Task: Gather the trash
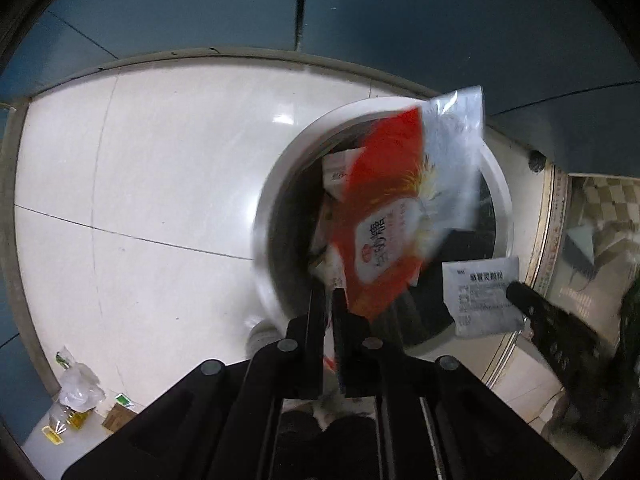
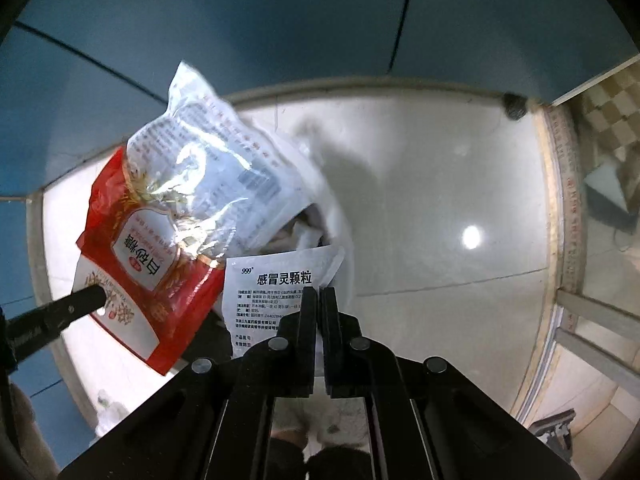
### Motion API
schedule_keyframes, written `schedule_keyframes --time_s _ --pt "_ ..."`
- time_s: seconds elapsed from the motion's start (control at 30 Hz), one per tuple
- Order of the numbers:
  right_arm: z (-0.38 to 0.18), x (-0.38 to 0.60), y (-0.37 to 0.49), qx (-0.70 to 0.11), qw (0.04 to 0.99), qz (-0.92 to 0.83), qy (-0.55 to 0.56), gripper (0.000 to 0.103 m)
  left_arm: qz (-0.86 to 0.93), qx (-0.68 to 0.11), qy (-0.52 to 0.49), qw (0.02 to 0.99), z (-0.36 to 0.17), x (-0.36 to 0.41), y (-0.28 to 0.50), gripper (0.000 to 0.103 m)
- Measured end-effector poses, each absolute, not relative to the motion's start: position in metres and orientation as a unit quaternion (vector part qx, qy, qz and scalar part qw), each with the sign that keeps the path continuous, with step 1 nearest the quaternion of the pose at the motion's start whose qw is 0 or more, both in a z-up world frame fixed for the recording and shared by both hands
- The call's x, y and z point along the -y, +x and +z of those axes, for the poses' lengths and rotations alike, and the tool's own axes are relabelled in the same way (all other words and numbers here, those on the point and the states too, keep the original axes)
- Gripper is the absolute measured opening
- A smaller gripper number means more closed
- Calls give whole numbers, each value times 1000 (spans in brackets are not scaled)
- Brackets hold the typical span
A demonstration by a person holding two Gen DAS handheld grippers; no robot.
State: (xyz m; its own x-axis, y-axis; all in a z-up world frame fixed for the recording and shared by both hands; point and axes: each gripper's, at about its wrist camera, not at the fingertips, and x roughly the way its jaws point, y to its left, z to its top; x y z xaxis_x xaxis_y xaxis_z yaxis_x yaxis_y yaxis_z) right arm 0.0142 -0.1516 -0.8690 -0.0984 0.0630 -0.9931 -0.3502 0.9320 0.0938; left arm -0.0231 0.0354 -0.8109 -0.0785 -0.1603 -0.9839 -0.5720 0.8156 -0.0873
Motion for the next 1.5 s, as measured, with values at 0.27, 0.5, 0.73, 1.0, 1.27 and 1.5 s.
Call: schedule_keyframes --time_s 0.27,0.5,0.73,1.0,1.27,1.5 --pt "-853 148 13 -732 657 152 -98 65 197 -691 -230 656 -763 -38 -43 98" --pt "-796 150 6 -711 676 160 -109 103 214 -667 -208 683 -715 -45 -53 99" --pt "-699 164 -17 -680 699 184 -122 103 223 -636 -180 717 -616 -30 -73 99" --pt "-523 194 -43 -640 730 214 -108 103 217 -595 -174 754 -457 10 -101 99" --pt "-341 226 -88 -609 751 240 -86 103 176 -551 -182 796 -310 41 -132 99" --pt "-208 247 -129 -589 758 277 -55 103 112 -522 -198 822 -211 59 -153 99"
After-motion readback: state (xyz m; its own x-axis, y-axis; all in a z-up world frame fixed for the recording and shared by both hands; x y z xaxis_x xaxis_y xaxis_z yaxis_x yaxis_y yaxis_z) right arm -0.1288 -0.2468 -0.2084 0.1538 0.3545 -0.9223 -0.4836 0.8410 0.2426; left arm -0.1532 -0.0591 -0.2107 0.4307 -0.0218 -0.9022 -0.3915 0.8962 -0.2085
